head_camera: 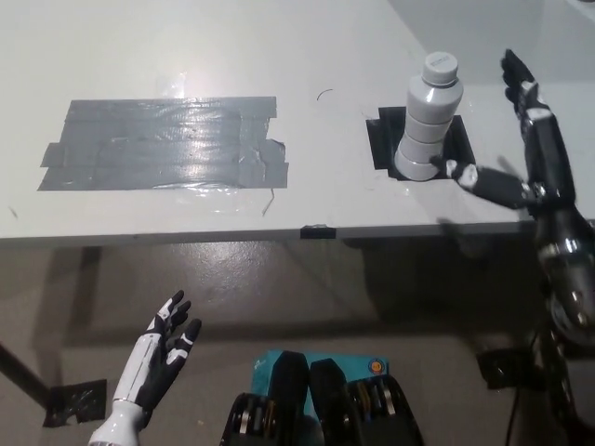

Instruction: A white bottle is kept in the middle of the desk infront of the robot and the robot picks it up with its right hand and passes it to a person

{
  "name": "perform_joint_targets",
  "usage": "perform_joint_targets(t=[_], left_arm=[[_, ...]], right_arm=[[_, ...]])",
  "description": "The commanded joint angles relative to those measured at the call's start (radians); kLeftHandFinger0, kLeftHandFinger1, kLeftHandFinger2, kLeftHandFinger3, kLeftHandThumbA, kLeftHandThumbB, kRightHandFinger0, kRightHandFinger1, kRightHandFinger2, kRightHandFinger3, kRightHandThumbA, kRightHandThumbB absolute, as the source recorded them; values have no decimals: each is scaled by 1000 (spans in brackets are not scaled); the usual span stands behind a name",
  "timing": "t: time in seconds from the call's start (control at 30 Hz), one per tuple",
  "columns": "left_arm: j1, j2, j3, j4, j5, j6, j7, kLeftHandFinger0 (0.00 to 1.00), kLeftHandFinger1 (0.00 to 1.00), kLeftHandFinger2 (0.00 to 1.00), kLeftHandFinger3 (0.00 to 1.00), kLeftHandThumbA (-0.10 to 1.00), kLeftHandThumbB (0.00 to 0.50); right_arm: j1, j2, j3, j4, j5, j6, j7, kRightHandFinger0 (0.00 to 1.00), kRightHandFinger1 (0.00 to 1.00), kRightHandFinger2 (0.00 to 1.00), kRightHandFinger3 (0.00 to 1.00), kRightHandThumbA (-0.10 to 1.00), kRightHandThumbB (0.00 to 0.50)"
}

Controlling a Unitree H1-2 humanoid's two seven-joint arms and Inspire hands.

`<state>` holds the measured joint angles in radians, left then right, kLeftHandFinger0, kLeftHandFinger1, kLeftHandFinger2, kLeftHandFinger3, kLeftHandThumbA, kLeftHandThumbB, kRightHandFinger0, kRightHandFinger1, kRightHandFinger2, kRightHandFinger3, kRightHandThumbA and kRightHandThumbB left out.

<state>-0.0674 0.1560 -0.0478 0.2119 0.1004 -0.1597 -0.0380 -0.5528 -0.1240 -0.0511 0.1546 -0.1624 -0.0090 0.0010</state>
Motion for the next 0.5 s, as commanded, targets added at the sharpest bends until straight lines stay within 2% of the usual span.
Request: perform_joint_targets(t=[0.0, 0.17, 0.3, 0.47], left_arm=[[-12, 2, -1, -24, 6, -43, 0, 881, 1000, 1000, 1000, 837, 0], [-9, -1, 0, -26, 1, -40, -2, 890, 1000, 1000, 1000, 836, 11], [-13, 1, 0, -33, 6, -34, -1, 891, 1000, 1000, 1000, 849, 7], [-20, 4, 0, -33, 10, -32, -1, 889, 1000, 1000, 1000, 870, 11]], right_arm=[[-112, -10, -21, 130, 8, 53, -41, 1000, 1000, 1000, 1000, 1000, 376], [-183, 2, -36, 280, 37, 53, -48, 1000, 1000, 1000, 1000, 1000, 414], [-231, 18, -41, 391, 63, 26, -51, 1000, 1000, 1000, 1000, 1000, 391], [-284, 26, -42, 503, 63, 2, -73, 1000, 1000, 1000, 1000, 1000, 416]])
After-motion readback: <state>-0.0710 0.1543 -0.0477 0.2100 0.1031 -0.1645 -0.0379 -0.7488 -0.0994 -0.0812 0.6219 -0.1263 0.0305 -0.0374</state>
